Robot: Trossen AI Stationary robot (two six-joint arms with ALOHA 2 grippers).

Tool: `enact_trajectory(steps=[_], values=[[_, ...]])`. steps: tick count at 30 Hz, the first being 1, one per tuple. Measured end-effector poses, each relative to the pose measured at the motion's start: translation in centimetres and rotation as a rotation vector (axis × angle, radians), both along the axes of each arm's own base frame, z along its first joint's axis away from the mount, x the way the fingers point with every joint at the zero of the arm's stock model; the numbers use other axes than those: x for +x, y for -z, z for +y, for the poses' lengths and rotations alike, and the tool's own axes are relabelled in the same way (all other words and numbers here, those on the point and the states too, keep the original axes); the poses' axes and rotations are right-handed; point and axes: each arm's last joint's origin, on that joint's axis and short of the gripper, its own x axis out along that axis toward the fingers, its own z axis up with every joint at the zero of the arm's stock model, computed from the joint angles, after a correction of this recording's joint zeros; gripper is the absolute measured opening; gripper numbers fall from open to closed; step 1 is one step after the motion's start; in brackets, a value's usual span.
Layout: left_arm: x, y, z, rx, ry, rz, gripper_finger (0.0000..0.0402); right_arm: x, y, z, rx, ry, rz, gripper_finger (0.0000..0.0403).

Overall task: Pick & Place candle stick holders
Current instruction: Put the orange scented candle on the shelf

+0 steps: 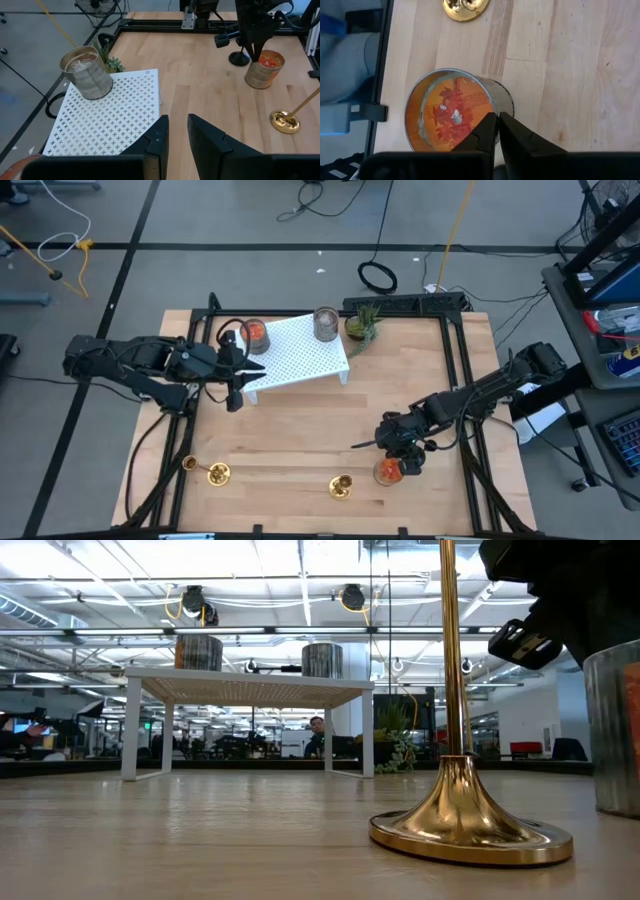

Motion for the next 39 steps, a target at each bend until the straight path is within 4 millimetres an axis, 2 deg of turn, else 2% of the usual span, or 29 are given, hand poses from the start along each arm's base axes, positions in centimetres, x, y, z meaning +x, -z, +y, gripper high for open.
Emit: enact_trajectory(steps=[8, 16, 21, 27, 33, 39], values=[[0.0, 0.0, 0.0, 0.000, 0.000, 0.000, 0.0076, 0.0, 0.0, 0.0, -0.004, -0.017, -0.005, 0.0023], [0.0, 0.0, 0.0, 0.000, 0.000, 0.000, 0.0076, 0.0, 0.0, 0.0, -0.022, -0.051, -0.019, 0.0089], [0.0, 0.0, 0.0, -0.001, 0.000, 0.000, 0.0076, -0.3, 1.0, -0.1, -0.018, -0.046, -0.013, 0.0101], [0.0, 0.0, 0.0, -0.001, 0.000, 0.000, 0.0076, -0.6, 1.9, -0.4, -0.016, -0.035, -0.011, 0.0077], [0.0, 0.0, 0.0, -0.004, -0.002, -0.001, 0.0076, -0.4, 1.8, -1.0, -0.024, -0.024, -0.031, 0.0011], [0.0, 0.0, 0.0, -0.003, -0.001, -0.001, 0.0076, -0.2, 1.8, -1.8, -0.045, 0.004, -0.026, 0.0005]])
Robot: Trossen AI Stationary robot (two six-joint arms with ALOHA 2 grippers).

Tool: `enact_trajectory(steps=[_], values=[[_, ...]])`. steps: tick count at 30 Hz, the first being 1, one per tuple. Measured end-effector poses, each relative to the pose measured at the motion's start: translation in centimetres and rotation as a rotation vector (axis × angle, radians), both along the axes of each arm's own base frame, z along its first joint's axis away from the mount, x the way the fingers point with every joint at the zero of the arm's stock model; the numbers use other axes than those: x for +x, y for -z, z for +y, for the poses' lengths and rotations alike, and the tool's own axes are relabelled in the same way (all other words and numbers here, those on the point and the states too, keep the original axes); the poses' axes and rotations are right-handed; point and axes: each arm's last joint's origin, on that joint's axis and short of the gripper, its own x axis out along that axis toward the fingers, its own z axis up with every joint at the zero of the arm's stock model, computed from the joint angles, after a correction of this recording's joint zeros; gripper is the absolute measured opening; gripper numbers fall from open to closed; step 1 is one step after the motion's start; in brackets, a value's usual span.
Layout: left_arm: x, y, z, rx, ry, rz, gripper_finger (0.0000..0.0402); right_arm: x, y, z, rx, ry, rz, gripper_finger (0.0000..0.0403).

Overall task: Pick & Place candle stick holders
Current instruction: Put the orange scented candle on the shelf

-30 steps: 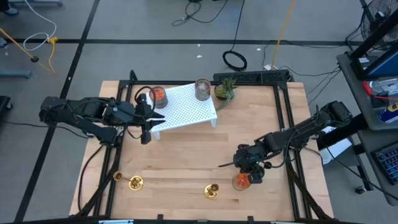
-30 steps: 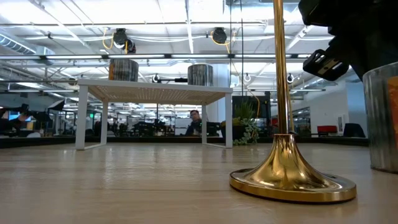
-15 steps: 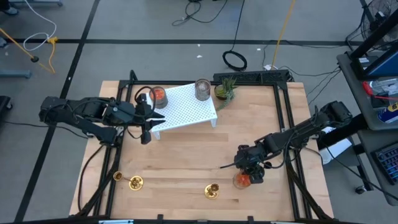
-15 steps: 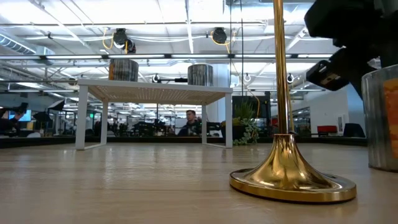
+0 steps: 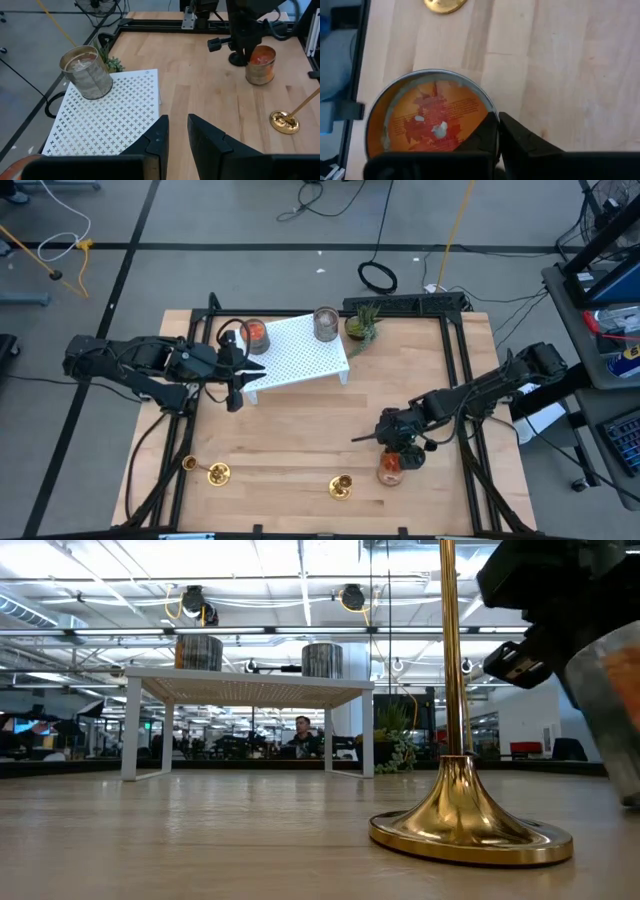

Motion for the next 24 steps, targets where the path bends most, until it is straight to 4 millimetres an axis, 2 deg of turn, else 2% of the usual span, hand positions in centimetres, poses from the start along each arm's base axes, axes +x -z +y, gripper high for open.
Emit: enact_trajectory(steps=[5, 14, 19, 24], values=[[0.1, -0.1, 0.0, -0.001, 0.001, -0.010, 0.0076, 1.1, -1.3, -1.0, -0.006, 0.077, -0.032, 0.0004], [0.8, -0.3, -0.2, 0.062, 0.044, -0.035, 0.0076, 3.6, -6.6, -3.8, -0.231, 0.313, -0.196, 0.0002], [2.9, 0.8, -1.2, 0.156, 0.126, 0.017, 0.0076, 4.7, -9.4, -5.2, -0.236, 0.440, -0.292, 0.0001], [5.4, 2.0, -2.3, 0.231, 0.199, 0.040, 0.0076, 5.9, -12.2, -6.0, -0.249, 0.466, -0.401, 0.0001]])
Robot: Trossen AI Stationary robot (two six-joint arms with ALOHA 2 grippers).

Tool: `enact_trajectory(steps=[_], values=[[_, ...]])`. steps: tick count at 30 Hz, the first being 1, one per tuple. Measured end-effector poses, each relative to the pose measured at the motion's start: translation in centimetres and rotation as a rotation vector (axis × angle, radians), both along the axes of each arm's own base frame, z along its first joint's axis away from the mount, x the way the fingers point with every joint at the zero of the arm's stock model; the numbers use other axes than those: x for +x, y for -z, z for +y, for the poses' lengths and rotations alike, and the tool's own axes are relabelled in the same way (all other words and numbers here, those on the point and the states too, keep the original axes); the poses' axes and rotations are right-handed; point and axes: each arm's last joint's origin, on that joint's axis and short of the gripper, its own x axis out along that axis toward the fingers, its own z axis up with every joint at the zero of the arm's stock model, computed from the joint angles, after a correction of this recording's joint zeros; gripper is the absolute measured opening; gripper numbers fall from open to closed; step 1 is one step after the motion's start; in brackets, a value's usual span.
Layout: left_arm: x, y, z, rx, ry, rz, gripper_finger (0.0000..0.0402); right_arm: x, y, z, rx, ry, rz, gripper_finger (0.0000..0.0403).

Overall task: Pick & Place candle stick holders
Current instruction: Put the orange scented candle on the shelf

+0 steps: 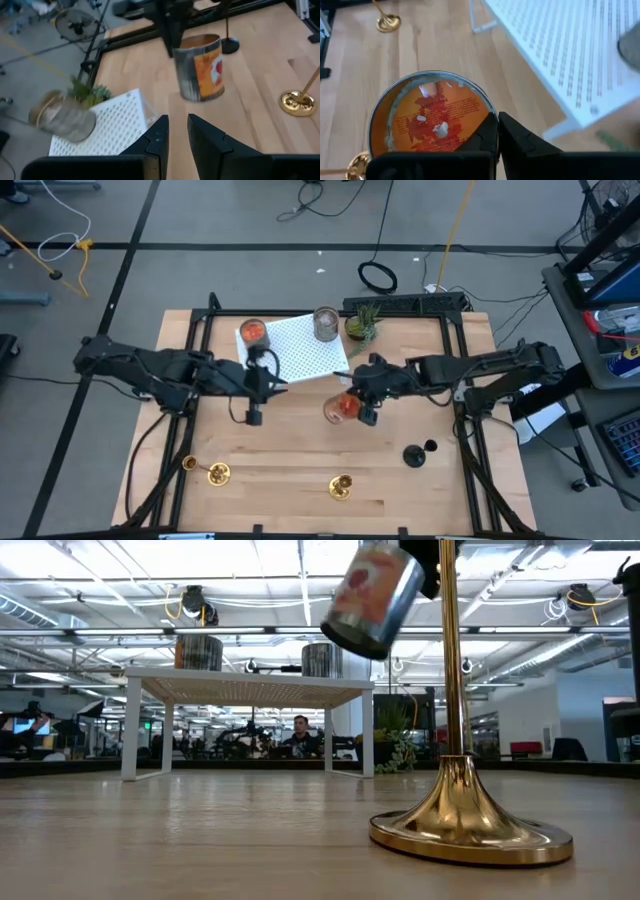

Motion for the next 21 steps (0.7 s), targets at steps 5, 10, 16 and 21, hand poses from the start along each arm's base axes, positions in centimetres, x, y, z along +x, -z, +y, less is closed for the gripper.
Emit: enact_trajectory(steps=[5, 10, 16, 21], values=[[1.7, 0.0, -0.7, 0.073, 0.064, -0.062, 0.0076, 2.2, -0.3, -1.2, -0.031, 0.039, 0.024, 0.0001], [2.9, 0.6, -1.2, 0.031, 0.176, -0.068, 0.0079, 4.1, 2.1, -2.1, -0.042, 0.054, 0.138, 0.0000], [5.0, 2.7, -1.7, 0.070, 0.199, 0.003, 0.0120, 4.7, 2.7, -3.2, -0.045, 0.075, 0.146, 0.0000], [7.0, 5.3, -2.0, 0.168, 0.242, 0.096, 0.0166, 4.8, 2.7, -3.4, -0.005, 0.056, 0.135, 0.0000]])
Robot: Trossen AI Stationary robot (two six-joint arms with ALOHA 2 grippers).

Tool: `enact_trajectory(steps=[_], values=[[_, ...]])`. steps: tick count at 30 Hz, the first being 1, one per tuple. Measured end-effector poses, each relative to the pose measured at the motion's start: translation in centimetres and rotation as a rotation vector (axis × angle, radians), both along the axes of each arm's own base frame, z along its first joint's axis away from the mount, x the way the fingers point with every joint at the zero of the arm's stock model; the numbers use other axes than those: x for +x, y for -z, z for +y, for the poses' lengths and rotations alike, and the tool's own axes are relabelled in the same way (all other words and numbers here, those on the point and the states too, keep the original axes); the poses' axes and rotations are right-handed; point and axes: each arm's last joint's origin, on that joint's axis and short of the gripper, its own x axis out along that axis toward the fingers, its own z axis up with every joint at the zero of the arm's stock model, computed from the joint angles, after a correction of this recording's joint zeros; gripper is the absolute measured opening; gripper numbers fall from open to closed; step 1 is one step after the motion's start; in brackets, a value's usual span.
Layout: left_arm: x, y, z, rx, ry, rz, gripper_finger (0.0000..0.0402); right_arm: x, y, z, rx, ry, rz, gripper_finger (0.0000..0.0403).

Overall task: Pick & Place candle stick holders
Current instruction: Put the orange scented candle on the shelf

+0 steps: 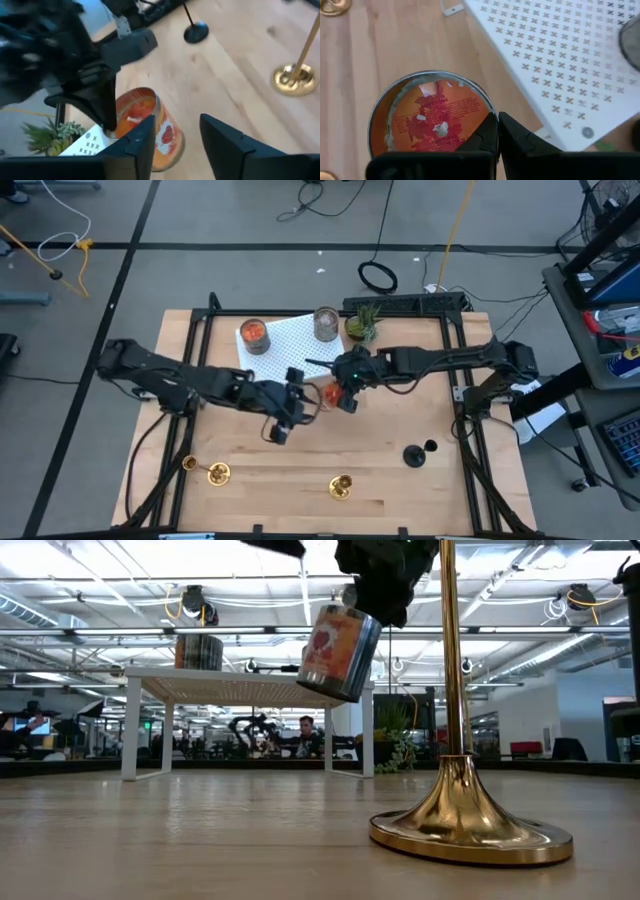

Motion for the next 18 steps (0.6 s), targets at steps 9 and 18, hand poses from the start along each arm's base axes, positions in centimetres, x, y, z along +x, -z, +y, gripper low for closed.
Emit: enact_trajectory(steps=[9, 18], values=[[2.7, 2.3, -0.2, 0.099, 0.038, -0.012, 0.0197, -0.1, 0.1, 0.3, 0.061, -0.014, 0.005, 0.0001], [3.4, 3.4, 0.0, 0.127, 0.072, 0.028, 0.0198, 0.0, 0.0, 1.4, 0.064, -0.122, 0.001, 0.0003]])
